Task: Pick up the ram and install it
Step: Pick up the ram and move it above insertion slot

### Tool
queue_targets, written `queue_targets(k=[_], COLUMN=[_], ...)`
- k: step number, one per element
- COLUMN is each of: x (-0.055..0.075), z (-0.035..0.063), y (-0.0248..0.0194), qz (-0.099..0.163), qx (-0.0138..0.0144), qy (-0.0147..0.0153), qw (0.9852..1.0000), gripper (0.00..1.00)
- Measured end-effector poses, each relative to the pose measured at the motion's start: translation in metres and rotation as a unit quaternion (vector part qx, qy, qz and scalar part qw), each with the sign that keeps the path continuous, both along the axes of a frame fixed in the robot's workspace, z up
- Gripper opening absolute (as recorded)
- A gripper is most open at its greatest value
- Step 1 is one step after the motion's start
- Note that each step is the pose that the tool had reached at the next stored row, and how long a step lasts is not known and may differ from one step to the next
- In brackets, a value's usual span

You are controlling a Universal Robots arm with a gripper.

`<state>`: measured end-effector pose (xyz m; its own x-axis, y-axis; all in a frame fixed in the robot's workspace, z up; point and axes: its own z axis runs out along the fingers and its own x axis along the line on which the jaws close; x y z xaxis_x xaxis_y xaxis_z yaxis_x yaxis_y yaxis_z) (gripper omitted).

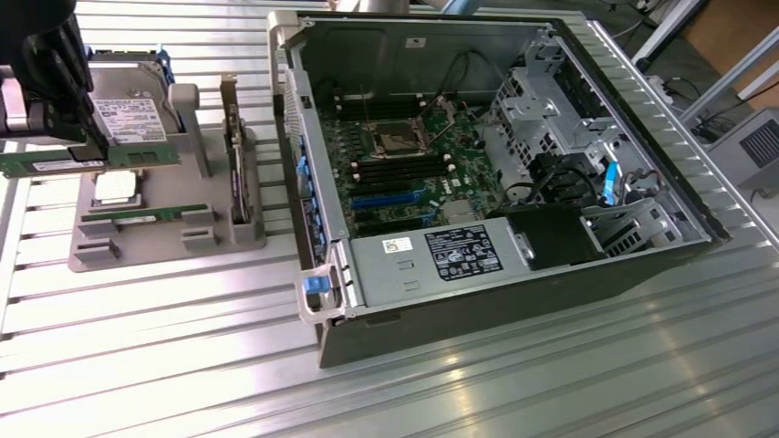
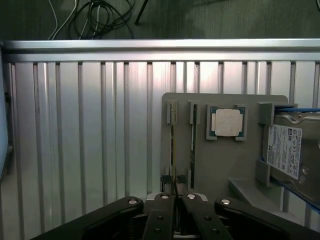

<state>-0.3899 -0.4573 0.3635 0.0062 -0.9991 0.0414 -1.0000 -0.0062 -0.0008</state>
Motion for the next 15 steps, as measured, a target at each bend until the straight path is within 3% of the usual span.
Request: queue_targets(k=[15], x=[0.0], z=[0.0235], y=[0.0], qz=[0.0], qx=[0.0], qy=[0.0], qw=[1.0], gripper=[0.12])
